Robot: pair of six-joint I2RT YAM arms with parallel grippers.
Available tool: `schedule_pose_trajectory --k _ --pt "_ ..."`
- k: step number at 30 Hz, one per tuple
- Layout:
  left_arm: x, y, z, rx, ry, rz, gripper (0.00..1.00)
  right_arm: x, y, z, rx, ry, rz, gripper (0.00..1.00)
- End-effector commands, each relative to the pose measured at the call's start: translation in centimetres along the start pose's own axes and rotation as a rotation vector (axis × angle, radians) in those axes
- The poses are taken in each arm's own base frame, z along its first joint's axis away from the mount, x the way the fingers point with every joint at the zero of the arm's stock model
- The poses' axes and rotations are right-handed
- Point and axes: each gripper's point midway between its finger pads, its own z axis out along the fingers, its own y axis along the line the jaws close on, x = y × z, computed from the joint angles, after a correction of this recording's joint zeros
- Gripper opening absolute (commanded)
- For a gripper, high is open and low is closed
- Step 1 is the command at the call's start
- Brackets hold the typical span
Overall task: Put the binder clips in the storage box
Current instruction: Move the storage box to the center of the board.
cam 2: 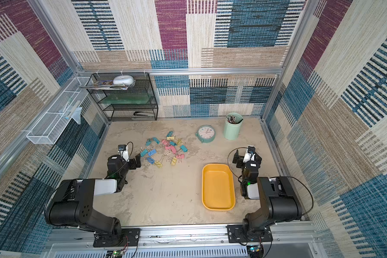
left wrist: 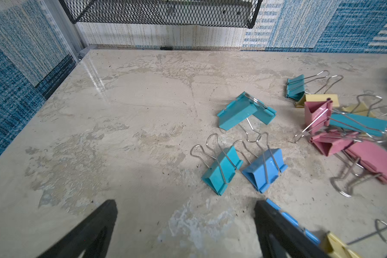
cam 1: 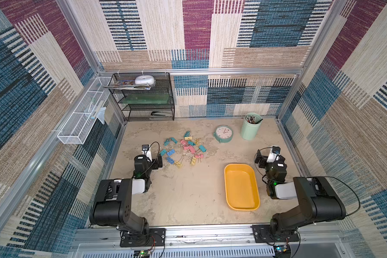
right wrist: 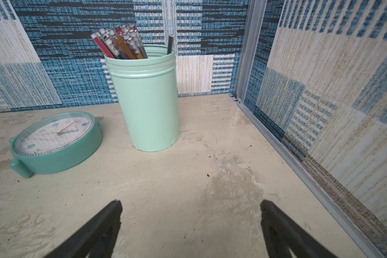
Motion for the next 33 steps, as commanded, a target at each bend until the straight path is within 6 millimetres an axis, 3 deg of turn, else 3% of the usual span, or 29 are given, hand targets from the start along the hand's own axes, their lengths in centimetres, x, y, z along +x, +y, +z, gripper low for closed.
schedule_pose_trajectory --k 1,16,20,24,26,28,30,32,33 --pt "-0.4 -0.2 0.0 0.011 -0.01 -0.001 1.0 -0.4 0.2 0.0 -0.009 -0.014 0.001 1.0" --pt "-0.4 -0.3 0.0 0.018 -0.008 0.002 1.0 -0.5 0.2 -0.1 -0.009 -0.017 0.005 1.0" --pt "-0.5 0.3 -0.5 -0.02 -0.031 -0.009 1.0 -3.5 -0.6 -0.9 0.029 -0.059 0.031 1.0" --pt "-2.9 2.1 -4.3 -0.137 -0.16 -0.054 1.0 -8.1 -2.0 -3.8 0.07 -0.116 0.174 1.0" --pt "-5.1 3.0 -7.5 -0.229 -0.221 -0.107 1.0 -9.4 -2.9 -5.4 0.1 -0.132 0.3 1.0" --pt "-6.8 3.3 -11.1 -0.266 -0.217 -0.274 1.0 -10.2 -2.4 -6.5 0.052 -0.132 0.373 1.0" --pt "-8.0 1.4 -13.6 -0.196 -0.226 -0.386 1.0 -10.4 -1.3 -7.0 -0.01 -0.077 0.419 1.0" --pt "-9.7 -3.6 -14.8 0.012 -0.238 -0.382 0.98 -10.7 0.4 -7.5 -0.106 -0.023 0.429 1.0" --pt "-10.2 -7.5 -15.2 0.164 -0.211 -0.342 0.96 -10.8 1.6 -7.8 -0.177 -0.001 0.419 1.0"
